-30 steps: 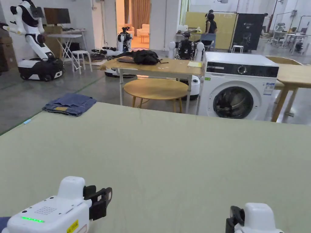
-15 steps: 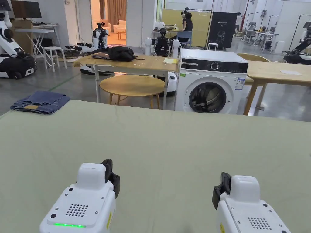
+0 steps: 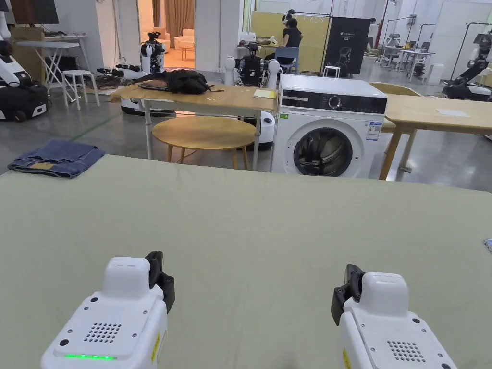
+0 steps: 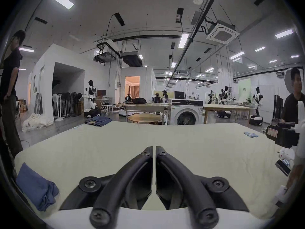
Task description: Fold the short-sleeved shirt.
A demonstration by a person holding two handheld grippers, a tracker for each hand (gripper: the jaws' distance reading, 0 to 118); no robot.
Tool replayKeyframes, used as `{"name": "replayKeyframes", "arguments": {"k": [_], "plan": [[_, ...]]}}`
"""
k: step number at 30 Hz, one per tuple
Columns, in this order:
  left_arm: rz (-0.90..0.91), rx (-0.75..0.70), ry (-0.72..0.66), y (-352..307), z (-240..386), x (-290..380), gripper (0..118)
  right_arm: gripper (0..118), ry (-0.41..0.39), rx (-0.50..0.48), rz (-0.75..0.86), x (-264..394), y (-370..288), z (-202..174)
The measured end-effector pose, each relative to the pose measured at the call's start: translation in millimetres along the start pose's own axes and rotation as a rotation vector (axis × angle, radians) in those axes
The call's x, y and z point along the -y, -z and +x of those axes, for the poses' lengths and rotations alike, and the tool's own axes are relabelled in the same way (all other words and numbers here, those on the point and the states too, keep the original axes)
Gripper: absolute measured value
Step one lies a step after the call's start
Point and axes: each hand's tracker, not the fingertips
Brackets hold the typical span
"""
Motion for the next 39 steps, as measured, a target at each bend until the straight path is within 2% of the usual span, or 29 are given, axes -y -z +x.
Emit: {"name": "replayKeyframes", "arguments": {"k": [15,17,22,24,25,30,32,39], "plan": [[-0.002,0.014,-0.005,-1,2,-1,0,0,0.002,-0.007,0.005,-1,-3,-7],[-0.006,0.013,0.001,-1,3,-3,5,1,-0.013,-0.001,0.007,1,-3,-9],[-0.009,0.021,-0.015,0,1,-5,36,33,-0.028,-0.003,0.011,2,-4,-11],[-0.002,0.033,-0.039,0,-2,-5,51,70,-0.035,-0.004,0.014,3,-3,-11],[0.005,0.035,-0.049,0,-3,-5,56,80,-0.045,0.004,0.016,3,-3,-11],[0.028,0.051,-0.053,-2,-4,-6,68,89,-0.052,0.041,0.049,3,-5,-8],[0.038,0.051,-0.049,-3,-4,-7,74,102,-0.041,0.041,0.045,3,-3,-5],[0.021,0.054,-0.103,0,-12,-8,80,103,0.001,0.055,0.041,0,-4,0]]}}
